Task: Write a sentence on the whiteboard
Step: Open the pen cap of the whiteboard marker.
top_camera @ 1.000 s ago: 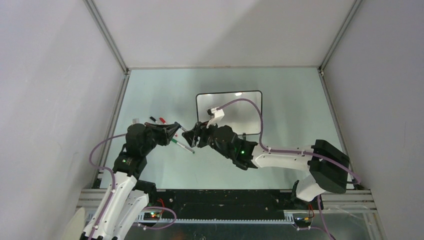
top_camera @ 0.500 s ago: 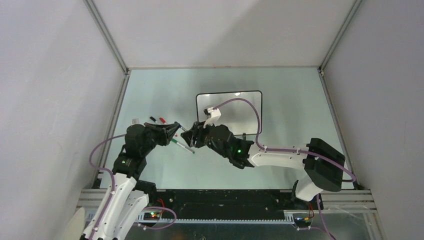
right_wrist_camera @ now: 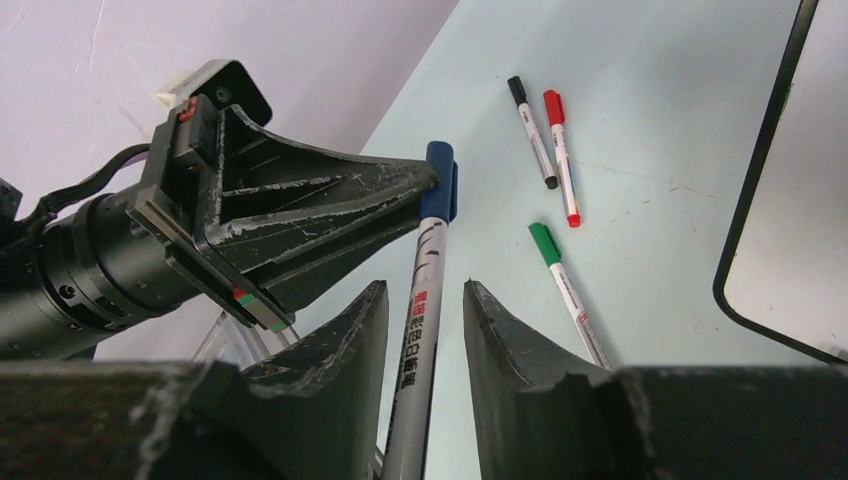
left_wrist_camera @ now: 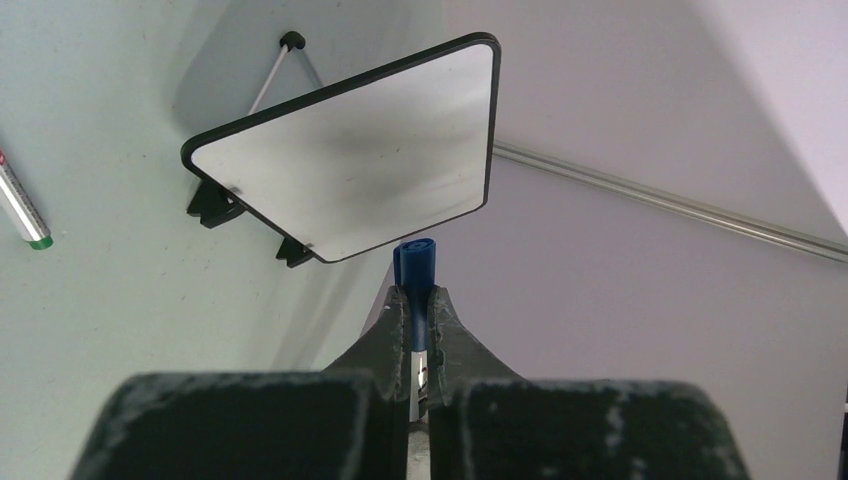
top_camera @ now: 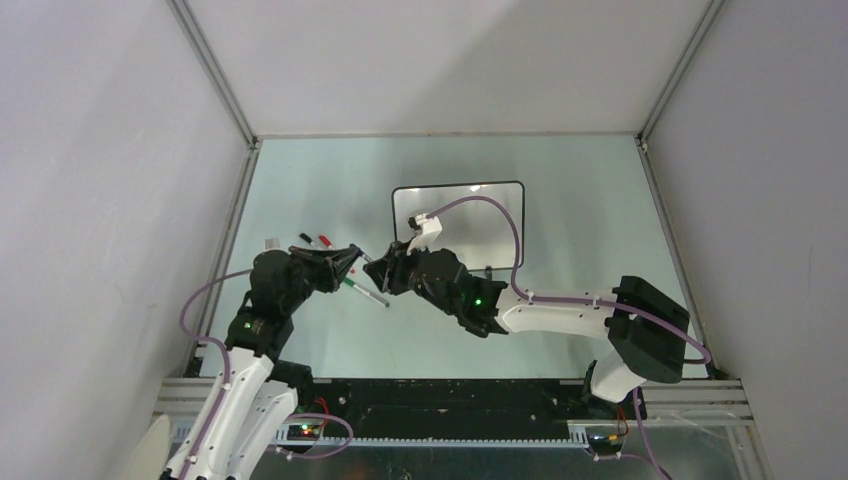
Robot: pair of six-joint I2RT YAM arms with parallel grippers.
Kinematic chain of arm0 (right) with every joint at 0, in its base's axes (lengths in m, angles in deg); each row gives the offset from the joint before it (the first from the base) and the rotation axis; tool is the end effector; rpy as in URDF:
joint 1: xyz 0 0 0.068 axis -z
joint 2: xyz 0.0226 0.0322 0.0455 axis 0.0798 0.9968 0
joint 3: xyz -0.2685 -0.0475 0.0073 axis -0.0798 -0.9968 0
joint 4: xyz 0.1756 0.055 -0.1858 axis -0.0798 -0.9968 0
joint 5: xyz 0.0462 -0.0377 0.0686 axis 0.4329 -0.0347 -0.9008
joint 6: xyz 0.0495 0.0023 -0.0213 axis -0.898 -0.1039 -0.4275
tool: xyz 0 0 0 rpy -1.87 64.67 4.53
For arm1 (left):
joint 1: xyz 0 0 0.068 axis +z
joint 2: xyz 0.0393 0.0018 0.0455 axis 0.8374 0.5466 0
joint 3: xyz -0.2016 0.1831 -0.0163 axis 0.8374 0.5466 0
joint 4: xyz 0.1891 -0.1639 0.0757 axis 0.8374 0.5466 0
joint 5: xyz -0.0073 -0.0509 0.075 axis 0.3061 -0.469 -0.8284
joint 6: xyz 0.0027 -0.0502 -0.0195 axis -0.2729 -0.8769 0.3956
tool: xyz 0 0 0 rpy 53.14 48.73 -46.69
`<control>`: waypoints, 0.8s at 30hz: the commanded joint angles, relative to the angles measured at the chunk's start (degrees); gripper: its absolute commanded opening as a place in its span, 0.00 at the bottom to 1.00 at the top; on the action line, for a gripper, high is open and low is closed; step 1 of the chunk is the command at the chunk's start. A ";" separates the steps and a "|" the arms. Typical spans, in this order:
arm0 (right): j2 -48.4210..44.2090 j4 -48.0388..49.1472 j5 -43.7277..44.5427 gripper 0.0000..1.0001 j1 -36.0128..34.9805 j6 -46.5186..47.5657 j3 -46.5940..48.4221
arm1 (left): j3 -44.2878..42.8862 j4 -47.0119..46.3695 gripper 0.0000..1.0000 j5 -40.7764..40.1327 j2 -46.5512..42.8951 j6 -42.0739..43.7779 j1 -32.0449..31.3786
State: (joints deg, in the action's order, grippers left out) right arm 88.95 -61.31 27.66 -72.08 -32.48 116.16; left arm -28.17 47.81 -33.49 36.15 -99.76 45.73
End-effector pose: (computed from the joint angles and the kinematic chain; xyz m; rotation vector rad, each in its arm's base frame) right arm 0.1499 0.3340 0.2745 -0.2531 1.8159 1.0633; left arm 0.1433 -0.0355 0.2570 -1.2835 1.7906 -1.2941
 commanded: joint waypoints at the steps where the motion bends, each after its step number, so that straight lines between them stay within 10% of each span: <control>1: 0.17 2.80 1.07 0.38 0.17 -0.25 2.29 | 0.67 -2.29 0.00 2.12 0.28 -1.19 -0.39; 5: 0.25 3.00 0.56 0.00 0.24 -0.22 2.31 | 0.63 -2.03 0.00 1.88 0.27 -1.06 -0.44; 24: -16.30 -5.08 -4.56 0.00 0.52 1.90 -12.66 | 8.31 -4.32 0.00 -2.65 4.62 5.95 14.12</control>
State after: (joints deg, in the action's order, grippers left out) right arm 78.94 -66.07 24.64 -71.49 -32.11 105.43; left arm -20.78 44.38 -31.02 40.41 -97.05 57.32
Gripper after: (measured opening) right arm 0.139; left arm 0.020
